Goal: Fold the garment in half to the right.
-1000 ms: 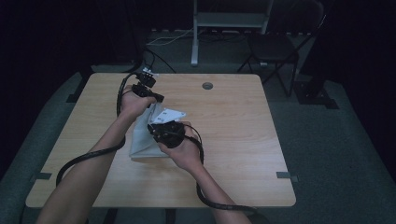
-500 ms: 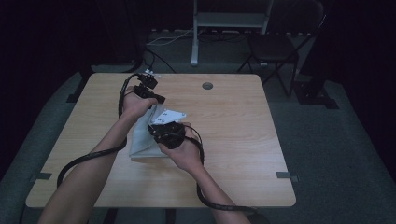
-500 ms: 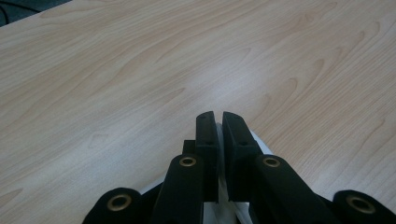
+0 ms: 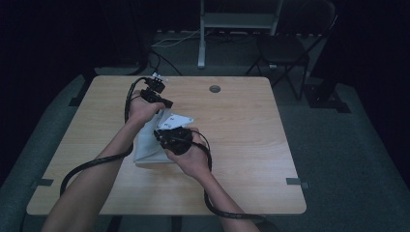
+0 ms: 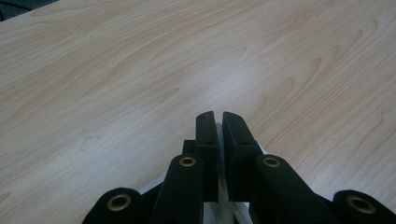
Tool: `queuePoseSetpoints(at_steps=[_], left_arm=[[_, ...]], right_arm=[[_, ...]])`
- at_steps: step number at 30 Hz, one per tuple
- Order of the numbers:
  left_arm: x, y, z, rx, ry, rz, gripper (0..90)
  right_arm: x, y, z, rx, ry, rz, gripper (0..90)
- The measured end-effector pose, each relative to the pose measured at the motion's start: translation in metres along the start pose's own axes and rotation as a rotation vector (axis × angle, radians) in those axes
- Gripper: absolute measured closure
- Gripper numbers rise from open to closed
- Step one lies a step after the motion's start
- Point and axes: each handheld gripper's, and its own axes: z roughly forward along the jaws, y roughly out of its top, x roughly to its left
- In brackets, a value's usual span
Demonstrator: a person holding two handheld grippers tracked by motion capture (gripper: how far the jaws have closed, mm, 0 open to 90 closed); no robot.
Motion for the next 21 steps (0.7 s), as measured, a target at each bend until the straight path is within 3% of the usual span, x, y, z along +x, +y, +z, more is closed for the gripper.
queuePoseSetpoints(at_steps=[21], left_arm=[[-0.0062, -0.0013, 0.009, 0.015, -0.004, 0.004, 85.4]], right_arm=[[-0.0034, -0.0085, -0.0013, 0.006, -0.002, 0.012, 82.0]])
